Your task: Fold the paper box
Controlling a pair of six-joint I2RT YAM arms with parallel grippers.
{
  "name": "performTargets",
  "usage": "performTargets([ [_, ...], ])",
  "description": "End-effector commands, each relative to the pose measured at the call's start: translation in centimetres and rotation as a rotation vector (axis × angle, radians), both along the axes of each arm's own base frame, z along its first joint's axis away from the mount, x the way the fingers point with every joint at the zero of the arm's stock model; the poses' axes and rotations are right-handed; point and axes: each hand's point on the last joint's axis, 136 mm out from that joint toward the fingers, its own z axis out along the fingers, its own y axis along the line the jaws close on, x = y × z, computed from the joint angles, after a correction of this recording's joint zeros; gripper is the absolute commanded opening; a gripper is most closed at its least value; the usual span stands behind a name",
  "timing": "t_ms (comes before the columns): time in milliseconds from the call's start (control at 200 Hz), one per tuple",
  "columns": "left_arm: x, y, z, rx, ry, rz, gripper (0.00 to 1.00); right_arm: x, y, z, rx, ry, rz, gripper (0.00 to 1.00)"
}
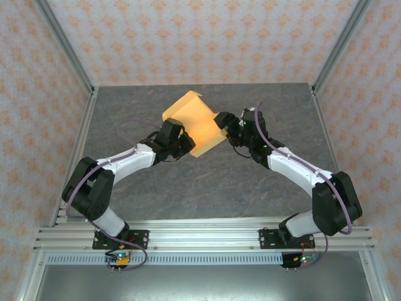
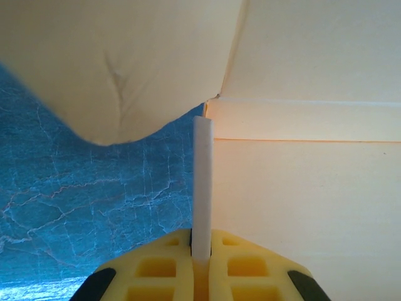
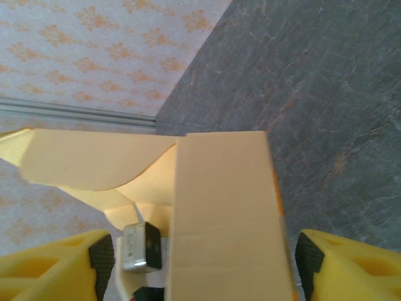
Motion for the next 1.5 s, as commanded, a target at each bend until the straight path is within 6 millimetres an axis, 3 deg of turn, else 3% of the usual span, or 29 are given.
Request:
performTargets([
  [0,0.2,-0.3,2.2,-0.026,-0.035,-0.009,0.00,0.6,0.3,0.0,-0.018,-0.011,-0.005,0.73],
  [491,0.0,-0.2,2.7,-0.029,-0.042,-0.009,0.00,0.5,0.5,-0.3,-0.043,-0.025,-0.001,0.48],
  [661,0.1,0.0,2.4,0.002,-0.035,-0.015,0.03,0.0,0.9,-0.5,-0.123,-0.047,0.025,0.41],
  [856,0.2,-0.1,3.5,0.024,-0.053,-0.047,0.29,-0.2,0.6,-0.2,-0.134,-0.068,0.018,0.39],
  [1116,-0.8,1.2,6.8,0.038,-0.149,-0.084,0.60,-0.2,-1.4,2.9,-0.107,-0.137,-0.035,0.38],
  [1316,-1.0,2.5,9.6,-0.035,-0.254,-0.087,0.69,0.1,-3.5,6.5,0.050,-0.226,-0.068,0.38],
  [1497,-0.8,0.5,15.3,-0.330,-0.472,-0.170,0.79,-0.6,-4.5,10.5,0.127,-0.382,-0.048,0.38],
])
